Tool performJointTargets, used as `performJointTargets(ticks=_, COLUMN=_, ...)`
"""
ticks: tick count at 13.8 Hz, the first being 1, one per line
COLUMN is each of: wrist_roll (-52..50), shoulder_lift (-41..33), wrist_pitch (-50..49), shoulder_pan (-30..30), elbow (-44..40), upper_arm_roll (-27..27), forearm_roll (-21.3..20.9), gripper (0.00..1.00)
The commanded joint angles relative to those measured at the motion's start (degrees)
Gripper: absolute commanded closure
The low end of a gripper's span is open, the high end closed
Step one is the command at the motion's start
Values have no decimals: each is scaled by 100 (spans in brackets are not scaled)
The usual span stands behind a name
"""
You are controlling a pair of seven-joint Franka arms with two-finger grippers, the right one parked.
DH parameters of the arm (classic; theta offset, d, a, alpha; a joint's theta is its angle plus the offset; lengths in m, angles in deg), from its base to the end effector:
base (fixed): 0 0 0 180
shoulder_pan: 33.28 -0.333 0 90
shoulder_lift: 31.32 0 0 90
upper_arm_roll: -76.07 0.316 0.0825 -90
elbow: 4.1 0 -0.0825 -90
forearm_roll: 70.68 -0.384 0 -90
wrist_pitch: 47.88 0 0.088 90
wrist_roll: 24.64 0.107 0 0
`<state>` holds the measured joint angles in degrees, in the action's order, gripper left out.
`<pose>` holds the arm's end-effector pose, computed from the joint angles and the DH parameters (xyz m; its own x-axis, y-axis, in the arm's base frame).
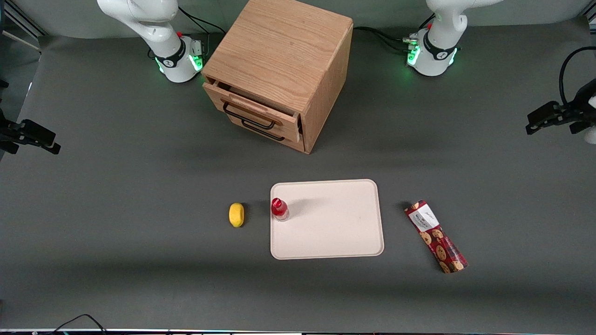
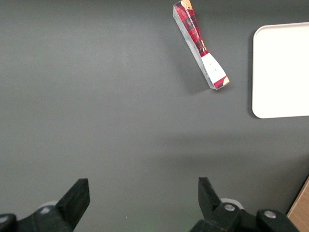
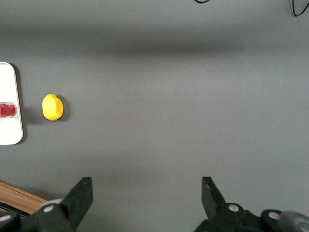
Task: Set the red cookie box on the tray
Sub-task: 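Move the left gripper down over the red plaid shortbread box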
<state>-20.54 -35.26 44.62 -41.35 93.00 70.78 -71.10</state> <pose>0.5348 0.0251 0.6070 0.9997 -0.0231 -0.0128 -0.0232 -0.9996 -0.0128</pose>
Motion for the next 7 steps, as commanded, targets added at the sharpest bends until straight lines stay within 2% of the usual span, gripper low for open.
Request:
performJointTargets(ticks=1, wrist_roll=318, shoulder_lift=-90, wrist_pitch=-4, shoulder_pan=-46, elbow=143, upper_arm_roll=-33, forearm_roll=-37, gripper=0)
performJointTargets(ticks=4, wrist_roll=266, shoulder_lift=128, wrist_pitch=-3, shoulder_pan=-19, elbow=134, upper_arm_roll=-33, forearm_roll=-29, gripper=0)
performJointTargets(ticks=7, wrist_roll=-292, shoulder_lift=786, wrist_pitch=84, shoulder_pan=120, elbow=-145, upper_arm_roll=-33, forearm_roll=286, gripper=0)
